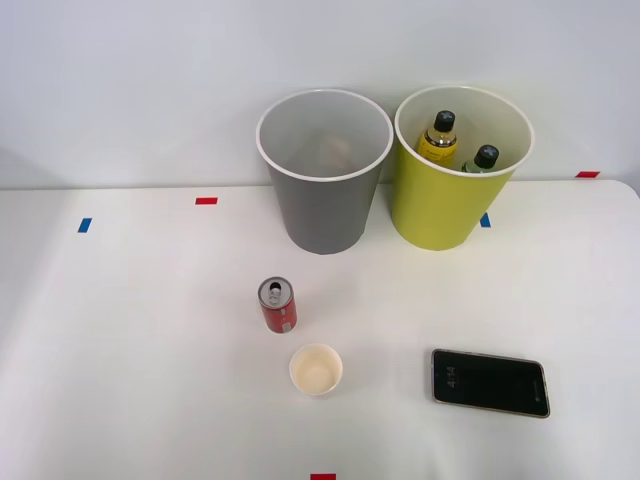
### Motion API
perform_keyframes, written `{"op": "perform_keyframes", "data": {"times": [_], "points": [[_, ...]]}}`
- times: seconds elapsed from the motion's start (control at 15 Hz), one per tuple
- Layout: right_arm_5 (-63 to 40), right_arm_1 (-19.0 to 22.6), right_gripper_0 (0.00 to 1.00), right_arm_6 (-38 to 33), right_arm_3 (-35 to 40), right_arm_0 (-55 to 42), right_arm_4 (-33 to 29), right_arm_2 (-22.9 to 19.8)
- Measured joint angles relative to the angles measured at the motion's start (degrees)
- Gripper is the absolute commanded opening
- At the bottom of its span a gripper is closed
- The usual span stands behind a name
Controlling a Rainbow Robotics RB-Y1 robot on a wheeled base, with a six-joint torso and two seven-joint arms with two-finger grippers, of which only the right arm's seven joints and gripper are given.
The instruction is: Put cans in the gray bin, plastic bottles in the light green bin
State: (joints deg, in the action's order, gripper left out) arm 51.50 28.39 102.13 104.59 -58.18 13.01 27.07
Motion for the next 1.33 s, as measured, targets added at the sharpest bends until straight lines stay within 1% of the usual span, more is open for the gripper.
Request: {"op": "perform_keyframes", "data": {"times": [1.33], "points": [[0.0, 0.0, 1.0, 0.0, 0.0, 0.0, 0.0, 0.0]]}}
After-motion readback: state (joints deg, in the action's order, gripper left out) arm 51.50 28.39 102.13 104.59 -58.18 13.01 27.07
